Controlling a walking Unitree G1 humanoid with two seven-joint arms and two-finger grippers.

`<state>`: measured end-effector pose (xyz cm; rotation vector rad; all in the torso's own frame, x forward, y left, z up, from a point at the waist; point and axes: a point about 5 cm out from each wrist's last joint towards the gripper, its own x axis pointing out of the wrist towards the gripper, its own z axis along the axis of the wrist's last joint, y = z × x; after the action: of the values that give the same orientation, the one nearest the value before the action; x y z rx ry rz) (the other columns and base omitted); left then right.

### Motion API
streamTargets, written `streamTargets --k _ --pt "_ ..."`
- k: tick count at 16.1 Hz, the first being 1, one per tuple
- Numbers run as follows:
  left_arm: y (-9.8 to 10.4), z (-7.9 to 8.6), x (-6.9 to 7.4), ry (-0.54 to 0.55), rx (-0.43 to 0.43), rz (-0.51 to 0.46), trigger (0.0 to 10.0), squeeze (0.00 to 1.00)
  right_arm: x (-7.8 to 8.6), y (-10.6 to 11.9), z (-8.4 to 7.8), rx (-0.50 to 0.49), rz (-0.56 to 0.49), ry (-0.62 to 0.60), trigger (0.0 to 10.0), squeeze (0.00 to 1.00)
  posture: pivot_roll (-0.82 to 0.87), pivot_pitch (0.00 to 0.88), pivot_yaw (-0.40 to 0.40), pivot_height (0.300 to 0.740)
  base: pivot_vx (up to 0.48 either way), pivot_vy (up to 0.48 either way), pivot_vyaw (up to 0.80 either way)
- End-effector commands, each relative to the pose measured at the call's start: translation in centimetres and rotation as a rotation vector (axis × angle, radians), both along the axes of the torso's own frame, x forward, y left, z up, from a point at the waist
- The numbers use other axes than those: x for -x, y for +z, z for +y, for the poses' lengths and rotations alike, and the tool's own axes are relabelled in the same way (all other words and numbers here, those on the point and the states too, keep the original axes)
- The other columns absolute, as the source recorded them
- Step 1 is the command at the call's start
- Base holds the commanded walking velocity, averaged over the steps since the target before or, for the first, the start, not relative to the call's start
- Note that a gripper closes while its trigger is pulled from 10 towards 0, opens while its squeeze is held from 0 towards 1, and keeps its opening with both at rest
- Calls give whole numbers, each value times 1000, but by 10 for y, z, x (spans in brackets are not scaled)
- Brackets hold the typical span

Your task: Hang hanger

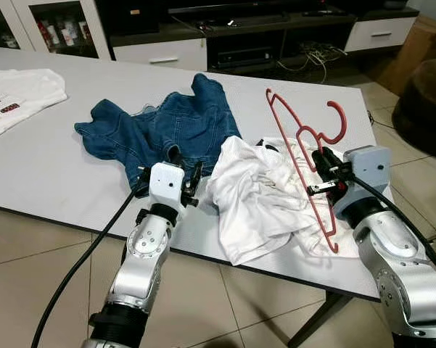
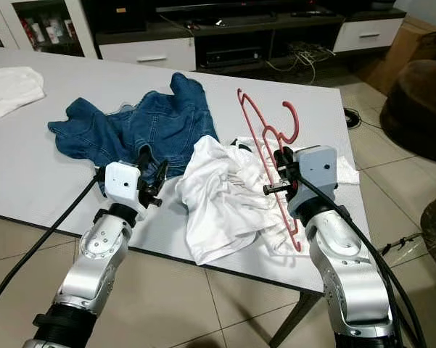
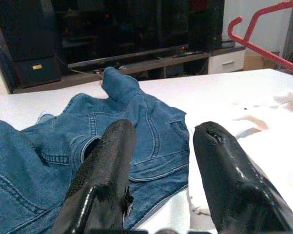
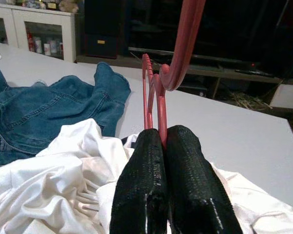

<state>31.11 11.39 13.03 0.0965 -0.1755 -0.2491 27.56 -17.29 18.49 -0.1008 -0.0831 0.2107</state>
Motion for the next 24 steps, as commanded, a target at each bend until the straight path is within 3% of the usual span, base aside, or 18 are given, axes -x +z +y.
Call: streamTargets --k 1,16,24 --pt "1 1 2 9 -10 -2 10000 0 -2 4 0 -6 -18 4 10000 0 -9 77 25 740 285 0 0" --pt "3 2 1 10 -20 -1 10000 0 -2 2 -1 -9 -15 7 10000 0 -6 74 36 740 426 0 0" --pt "1 0 2 2 -21 10 10000 0 -2 1 -1 -13 -6 9 10000 0 -7 80 36 740 0 0 0"
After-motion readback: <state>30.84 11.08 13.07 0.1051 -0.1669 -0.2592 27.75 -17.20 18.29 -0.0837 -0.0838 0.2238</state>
